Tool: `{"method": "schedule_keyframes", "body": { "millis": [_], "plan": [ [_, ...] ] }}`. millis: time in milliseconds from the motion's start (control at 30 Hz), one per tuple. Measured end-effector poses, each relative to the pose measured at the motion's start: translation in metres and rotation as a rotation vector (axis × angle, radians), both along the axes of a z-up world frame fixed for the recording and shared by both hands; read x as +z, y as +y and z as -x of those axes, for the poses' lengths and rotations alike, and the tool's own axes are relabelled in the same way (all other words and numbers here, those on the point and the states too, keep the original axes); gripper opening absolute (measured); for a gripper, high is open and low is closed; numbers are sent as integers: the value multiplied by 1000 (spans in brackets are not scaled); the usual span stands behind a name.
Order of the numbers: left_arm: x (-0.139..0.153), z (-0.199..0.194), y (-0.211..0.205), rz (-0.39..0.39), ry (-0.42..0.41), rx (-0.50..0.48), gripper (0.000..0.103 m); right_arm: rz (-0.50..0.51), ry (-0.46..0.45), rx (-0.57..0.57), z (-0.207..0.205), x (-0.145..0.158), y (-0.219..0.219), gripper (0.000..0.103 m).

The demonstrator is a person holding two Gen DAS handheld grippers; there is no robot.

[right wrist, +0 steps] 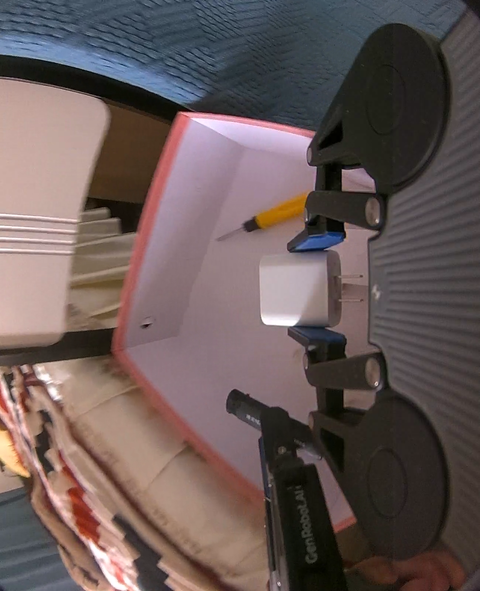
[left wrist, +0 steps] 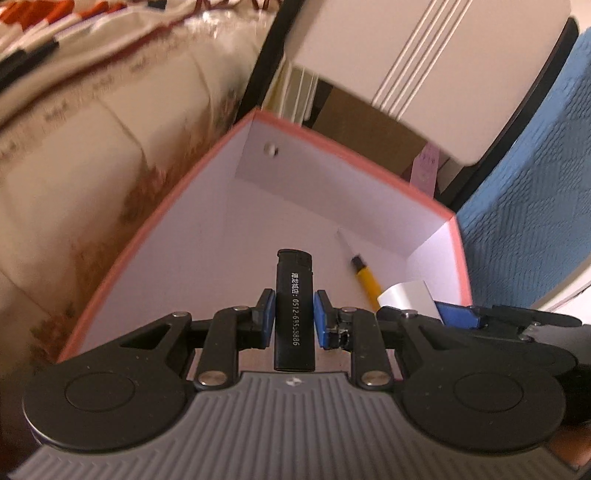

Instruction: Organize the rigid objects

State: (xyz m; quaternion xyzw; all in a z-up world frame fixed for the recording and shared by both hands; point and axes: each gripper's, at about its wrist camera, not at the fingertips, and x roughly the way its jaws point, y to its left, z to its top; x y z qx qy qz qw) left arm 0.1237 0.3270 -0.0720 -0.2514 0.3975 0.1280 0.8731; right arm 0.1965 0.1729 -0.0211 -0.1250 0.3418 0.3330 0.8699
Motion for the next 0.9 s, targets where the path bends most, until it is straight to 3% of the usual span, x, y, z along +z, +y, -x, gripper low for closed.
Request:
{"method": "schedule_keyframes", "body": {
  "millis": [167,433,667,900],
  "plan": [
    [-25,-4,-2,39,44,-5,26,46,49,-22,-11,-21,4,45],
    [-19,-8,0,22,58,16,28,58,39,-42,-14,-24,0,44],
    [19,-1,-8,-14,-6,22,32,4,5,-29,-4,2,-11,44],
    [76,20,-18,-29,-105,41,32,-97,-80,2,22,54,-33,44]
  ]
}}
